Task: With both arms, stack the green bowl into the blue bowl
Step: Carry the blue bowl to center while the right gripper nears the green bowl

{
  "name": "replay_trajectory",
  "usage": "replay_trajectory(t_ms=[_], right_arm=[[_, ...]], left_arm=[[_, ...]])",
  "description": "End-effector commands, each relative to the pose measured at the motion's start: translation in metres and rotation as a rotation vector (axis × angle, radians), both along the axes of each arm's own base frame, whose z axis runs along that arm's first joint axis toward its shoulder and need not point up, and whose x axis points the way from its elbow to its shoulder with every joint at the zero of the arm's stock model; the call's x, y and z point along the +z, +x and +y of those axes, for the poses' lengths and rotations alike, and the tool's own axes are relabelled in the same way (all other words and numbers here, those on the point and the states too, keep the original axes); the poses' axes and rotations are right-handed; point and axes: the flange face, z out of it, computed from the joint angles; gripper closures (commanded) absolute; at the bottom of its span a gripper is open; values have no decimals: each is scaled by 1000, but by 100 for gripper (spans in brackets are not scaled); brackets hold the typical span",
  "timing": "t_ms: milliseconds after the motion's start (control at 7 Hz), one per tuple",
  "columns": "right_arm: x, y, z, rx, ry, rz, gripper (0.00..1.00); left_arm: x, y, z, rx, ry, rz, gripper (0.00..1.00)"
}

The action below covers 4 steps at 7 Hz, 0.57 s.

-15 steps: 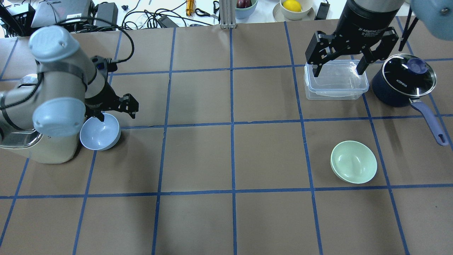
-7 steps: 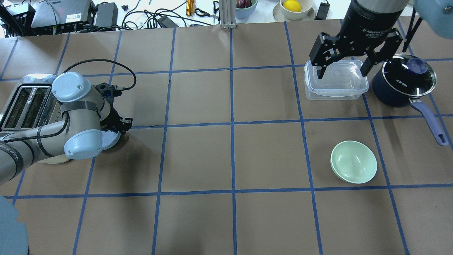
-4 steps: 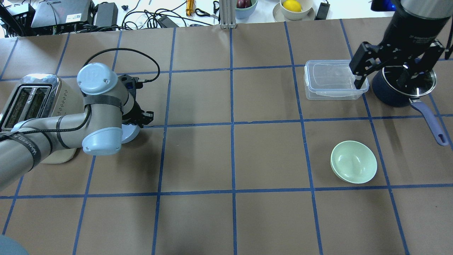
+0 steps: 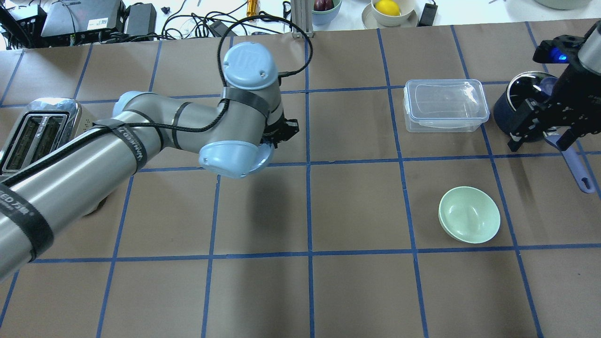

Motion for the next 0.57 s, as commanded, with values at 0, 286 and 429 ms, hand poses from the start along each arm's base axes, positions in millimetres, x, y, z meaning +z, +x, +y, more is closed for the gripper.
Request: replay_trajectory(t_ms=[0,286,429], right_arm=[[-76,-13,19,14,-59,16,0],[-152,-9,55,10,-112,30,0],[-171,-9,60,6,-108,32,0]], left_arm=[[-31,-49,12,30,6,10,97],[-58,-69,9,15,-32,32,95],[-68,-71,9,17,-24,29,92]])
